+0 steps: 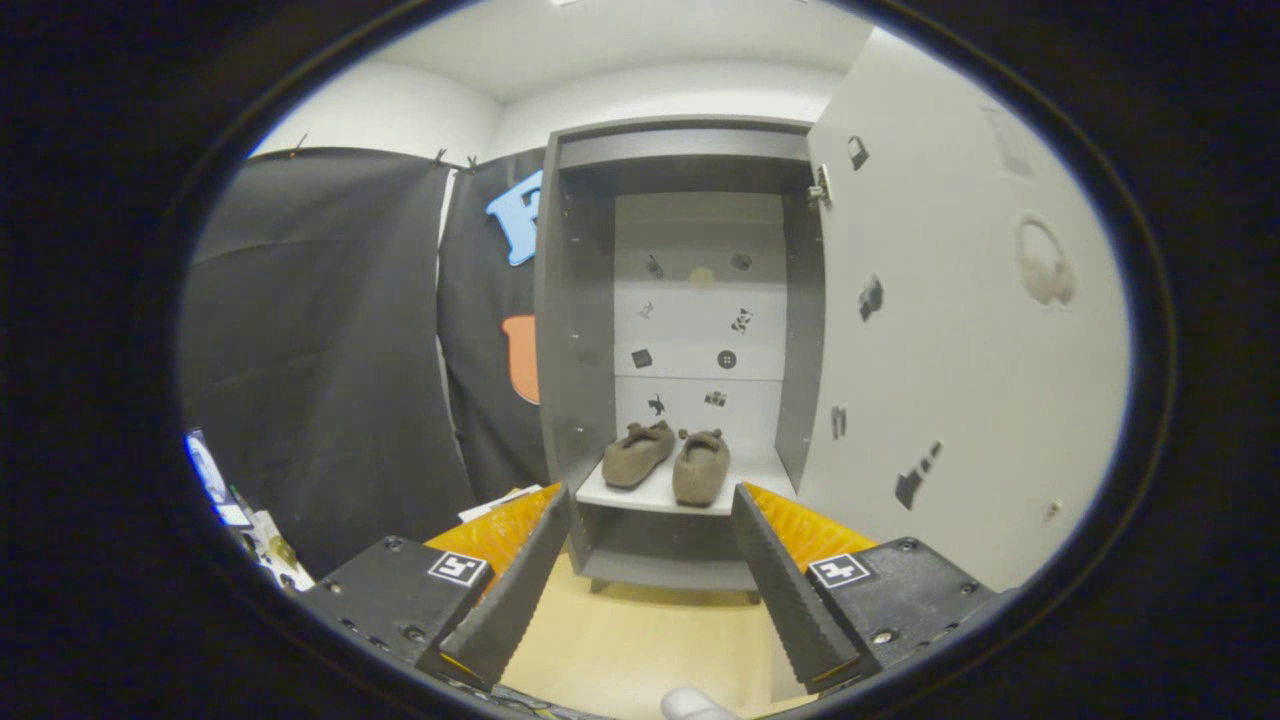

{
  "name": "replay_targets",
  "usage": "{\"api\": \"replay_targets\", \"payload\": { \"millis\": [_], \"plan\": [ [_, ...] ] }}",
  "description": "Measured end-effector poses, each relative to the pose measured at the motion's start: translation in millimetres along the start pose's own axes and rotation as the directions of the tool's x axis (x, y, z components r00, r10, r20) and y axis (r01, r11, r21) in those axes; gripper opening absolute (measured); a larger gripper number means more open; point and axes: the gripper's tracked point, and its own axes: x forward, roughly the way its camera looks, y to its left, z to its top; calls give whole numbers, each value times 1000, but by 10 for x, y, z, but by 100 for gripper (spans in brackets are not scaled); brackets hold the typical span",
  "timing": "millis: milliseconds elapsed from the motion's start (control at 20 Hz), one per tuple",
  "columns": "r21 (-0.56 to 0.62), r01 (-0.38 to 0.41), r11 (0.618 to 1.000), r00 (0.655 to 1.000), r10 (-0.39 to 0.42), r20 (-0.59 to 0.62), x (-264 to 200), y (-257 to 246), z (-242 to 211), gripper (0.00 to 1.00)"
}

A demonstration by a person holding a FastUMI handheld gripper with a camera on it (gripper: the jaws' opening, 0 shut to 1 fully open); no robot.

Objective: Open the shoe cabinet door, grab the shoes and put them into the shoe cabinet, then close the shoe cabinet door.

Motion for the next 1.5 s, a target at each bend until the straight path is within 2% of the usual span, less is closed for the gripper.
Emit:
{"api": "replay_targets", "payload": {
  "millis": [200, 400, 600, 750, 900, 1050, 1350, 1500],
  "plan": [
    [14, 32, 999, 999, -32, -7, -683, -417, -123, 100],
    [24, 111, 994, 994, -111, 14, -1211, -985, -121, 100],
    [68, 184, 981, 982, -187, 32, -1422, -1660, -104, 100],
    [101, 197, 975, 979, -201, 28, -1426, -2129, -142, 100],
    [116, 173, 978, 984, -175, 11, -1287, -2506, -148, 100],
    [115, 101, 988, 995, -102, 1, -1064, -2650, -146, 100],
    [79, -78, 994, 997, 79, -5, -792, -2468, -134, 99],
    [61, -107, 992, 994, 108, -8, -764, -2405, -96, 98]
  ]
}}
